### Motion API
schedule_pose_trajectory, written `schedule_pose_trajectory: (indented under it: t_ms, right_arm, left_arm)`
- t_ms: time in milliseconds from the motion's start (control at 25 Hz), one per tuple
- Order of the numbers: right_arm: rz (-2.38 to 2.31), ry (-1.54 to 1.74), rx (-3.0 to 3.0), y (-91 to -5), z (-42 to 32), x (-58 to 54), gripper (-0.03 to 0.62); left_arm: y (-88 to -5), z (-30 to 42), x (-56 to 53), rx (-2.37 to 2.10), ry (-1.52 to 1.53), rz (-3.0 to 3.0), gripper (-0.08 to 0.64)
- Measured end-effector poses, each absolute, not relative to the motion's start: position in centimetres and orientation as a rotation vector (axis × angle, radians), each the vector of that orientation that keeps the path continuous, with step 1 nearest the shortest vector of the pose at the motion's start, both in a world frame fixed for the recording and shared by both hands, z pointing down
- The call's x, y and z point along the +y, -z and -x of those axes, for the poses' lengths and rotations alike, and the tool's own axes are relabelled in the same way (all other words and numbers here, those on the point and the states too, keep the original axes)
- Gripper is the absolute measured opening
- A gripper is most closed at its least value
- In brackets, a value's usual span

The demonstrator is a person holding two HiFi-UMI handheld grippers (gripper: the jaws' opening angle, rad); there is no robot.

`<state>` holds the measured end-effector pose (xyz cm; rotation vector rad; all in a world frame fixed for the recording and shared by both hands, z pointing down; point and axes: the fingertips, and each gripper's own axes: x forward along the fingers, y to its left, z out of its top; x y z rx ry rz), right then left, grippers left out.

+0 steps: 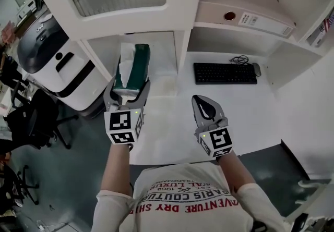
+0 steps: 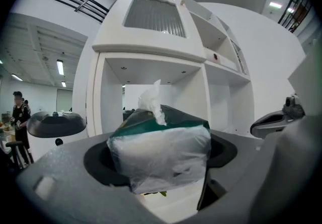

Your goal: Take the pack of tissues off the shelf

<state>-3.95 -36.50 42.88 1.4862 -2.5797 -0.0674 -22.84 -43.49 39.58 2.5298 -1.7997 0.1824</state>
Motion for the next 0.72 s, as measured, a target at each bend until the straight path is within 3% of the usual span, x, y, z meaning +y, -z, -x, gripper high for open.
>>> schedule_pose_trajectory:
  t_ms: [720]
  right_arm:
    - [-1.283,0.131,-2.77,-41.9,7.5,-29.9,0.001]
  left_arm:
    - [-42.7,22.5,-30.4,-1.58,-0.094,-2.665,0.426]
